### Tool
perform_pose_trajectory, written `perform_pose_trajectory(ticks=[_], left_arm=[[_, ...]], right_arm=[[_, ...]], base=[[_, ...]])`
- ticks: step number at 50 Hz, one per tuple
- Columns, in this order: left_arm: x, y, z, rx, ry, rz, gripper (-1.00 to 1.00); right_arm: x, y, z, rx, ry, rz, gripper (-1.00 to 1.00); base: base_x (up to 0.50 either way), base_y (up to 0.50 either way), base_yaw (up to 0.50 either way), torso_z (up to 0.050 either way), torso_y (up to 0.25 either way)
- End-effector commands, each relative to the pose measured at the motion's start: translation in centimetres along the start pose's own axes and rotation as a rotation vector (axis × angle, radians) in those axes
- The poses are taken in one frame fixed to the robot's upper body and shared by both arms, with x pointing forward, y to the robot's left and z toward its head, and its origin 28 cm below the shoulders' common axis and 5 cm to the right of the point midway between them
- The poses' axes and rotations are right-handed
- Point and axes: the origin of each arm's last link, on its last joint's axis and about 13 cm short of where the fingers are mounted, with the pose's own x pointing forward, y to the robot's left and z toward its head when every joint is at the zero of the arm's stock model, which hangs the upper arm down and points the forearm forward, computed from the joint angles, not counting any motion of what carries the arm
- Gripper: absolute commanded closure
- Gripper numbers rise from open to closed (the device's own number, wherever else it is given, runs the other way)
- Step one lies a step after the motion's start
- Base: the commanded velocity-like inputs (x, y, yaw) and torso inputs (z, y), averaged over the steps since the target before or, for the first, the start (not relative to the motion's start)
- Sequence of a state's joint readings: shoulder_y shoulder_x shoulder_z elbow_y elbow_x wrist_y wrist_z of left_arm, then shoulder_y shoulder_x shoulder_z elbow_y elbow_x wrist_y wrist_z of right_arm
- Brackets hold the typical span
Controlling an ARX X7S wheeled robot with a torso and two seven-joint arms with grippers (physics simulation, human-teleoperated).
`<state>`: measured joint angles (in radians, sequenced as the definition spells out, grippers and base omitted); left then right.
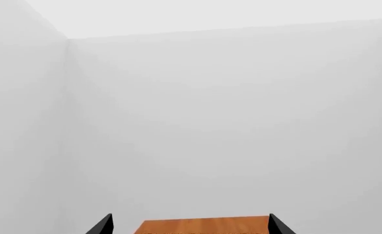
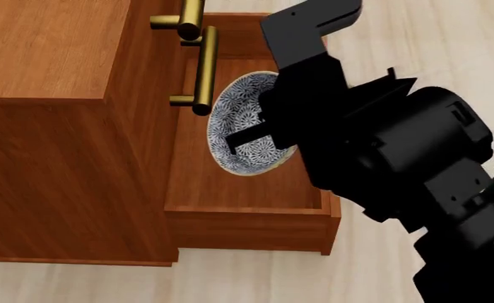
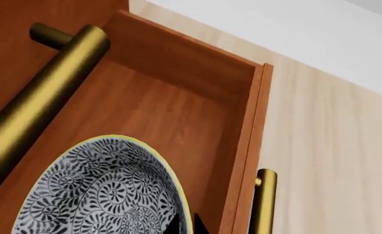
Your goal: Put the bowl in the bottom drawer of the cabinet.
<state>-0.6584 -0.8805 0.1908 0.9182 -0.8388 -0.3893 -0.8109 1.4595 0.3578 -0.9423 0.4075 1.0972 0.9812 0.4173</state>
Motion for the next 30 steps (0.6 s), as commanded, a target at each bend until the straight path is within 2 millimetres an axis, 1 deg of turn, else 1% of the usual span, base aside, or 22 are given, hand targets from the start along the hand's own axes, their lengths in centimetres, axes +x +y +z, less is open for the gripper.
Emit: perform_pose_trajectory(ticks=[1, 10, 30], left_arm=[[-0.1, 0.1, -0.1, 0.004, 0.003, 0.004, -1.00], [0.0, 0.0, -0.1, 0.008, 0.002, 0.001, -1.00], [0.0, 0.3, -0.4, 0.011, 0.006, 0.012, -1.00]], right_arm=[[0.7, 0.2, 0.2, 0.000, -0.009, -0.002, 1.00], [1.6, 0.4, 0.1, 0.013, -0.001, 0.008, 1.00], [2.9, 1.1, -0.3, 0.039, 0.015, 0.035, 1.00]], base=[[0.00, 0.00, 0.00, 0.000, 0.000], [0.00, 0.00, 0.00, 0.000, 0.001], [0.00, 0.00, 0.00, 0.000, 0.001]])
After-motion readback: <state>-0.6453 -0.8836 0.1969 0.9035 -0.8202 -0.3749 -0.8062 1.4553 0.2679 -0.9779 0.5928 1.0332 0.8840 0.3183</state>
